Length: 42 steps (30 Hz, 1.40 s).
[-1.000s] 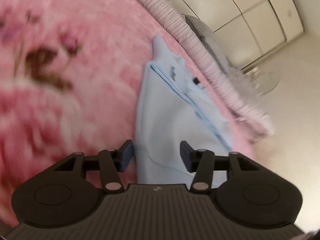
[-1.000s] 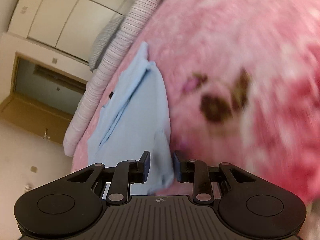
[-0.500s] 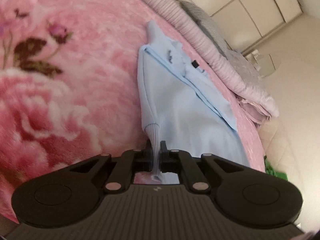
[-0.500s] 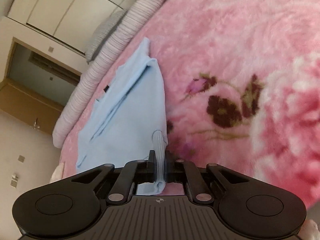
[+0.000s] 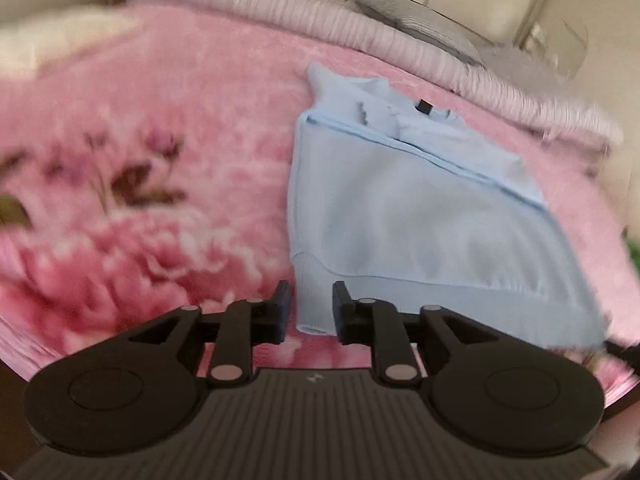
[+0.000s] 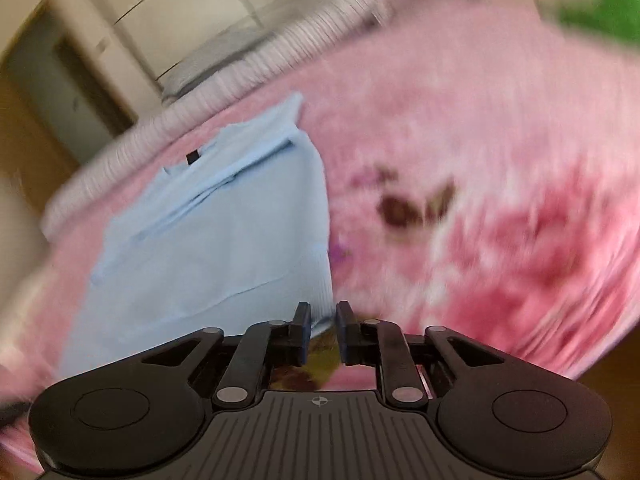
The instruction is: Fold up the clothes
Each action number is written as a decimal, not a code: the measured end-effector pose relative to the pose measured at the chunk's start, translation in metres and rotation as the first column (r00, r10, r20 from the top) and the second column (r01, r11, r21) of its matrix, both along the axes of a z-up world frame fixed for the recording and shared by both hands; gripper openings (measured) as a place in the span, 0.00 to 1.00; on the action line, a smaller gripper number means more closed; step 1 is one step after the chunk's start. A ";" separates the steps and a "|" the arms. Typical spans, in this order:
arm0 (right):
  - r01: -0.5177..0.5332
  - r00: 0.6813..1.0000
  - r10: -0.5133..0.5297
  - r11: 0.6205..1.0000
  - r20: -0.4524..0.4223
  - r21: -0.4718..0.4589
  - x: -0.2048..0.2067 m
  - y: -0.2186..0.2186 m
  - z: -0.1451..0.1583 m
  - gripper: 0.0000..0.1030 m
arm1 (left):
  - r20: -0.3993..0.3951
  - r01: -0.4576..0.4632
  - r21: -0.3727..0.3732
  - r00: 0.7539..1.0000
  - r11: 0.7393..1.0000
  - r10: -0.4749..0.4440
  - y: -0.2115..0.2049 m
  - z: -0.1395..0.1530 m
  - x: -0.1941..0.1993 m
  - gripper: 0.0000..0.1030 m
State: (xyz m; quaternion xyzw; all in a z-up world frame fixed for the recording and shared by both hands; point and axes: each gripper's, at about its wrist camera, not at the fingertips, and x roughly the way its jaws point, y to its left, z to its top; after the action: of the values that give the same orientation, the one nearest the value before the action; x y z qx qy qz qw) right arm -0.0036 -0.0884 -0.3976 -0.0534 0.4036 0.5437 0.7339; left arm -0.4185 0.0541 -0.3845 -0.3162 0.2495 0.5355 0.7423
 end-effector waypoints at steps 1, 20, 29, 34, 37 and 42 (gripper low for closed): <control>-0.016 0.997 0.016 1.000 0.077 0.001 -0.010 0.001 0.003 0.18 | -0.025 0.011 0.005 1.000 1.000 -0.011 -0.003 0.000 0.008 0.25; -0.113 0.978 0.132 0.986 0.161 -0.123 -0.090 -0.022 0.015 0.33 | -0.252 0.075 -0.041 0.964 0.996 -0.083 -0.071 0.003 0.068 0.31; -0.131 0.975 0.145 0.987 0.170 -0.090 -0.106 -0.044 0.030 0.34 | -0.236 0.112 -0.010 0.965 0.994 -0.111 -0.094 0.016 0.069 0.32; -0.131 0.975 0.143 0.988 0.169 -0.077 -0.107 -0.052 0.034 0.34 | -0.232 0.129 0.010 0.965 0.992 -0.123 -0.104 0.022 0.071 0.33; -0.128 0.976 0.139 0.989 0.168 -0.073 -0.108 -0.056 0.036 0.34 | -0.229 0.135 0.016 0.965 0.991 -0.127 -0.108 0.025 0.072 0.33; -0.127 0.977 0.136 0.990 0.165 -0.066 -0.108 -0.060 0.038 0.34 | -0.227 0.139 0.023 0.965 0.990 -0.130 -0.113 0.027 0.073 0.34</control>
State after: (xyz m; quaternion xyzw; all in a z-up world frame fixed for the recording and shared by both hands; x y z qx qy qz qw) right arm -0.1116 -0.1489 -0.3597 -0.1461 0.3500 0.5733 0.7263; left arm -0.3459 -0.0591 -0.3574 -0.2212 0.3424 0.5212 0.7498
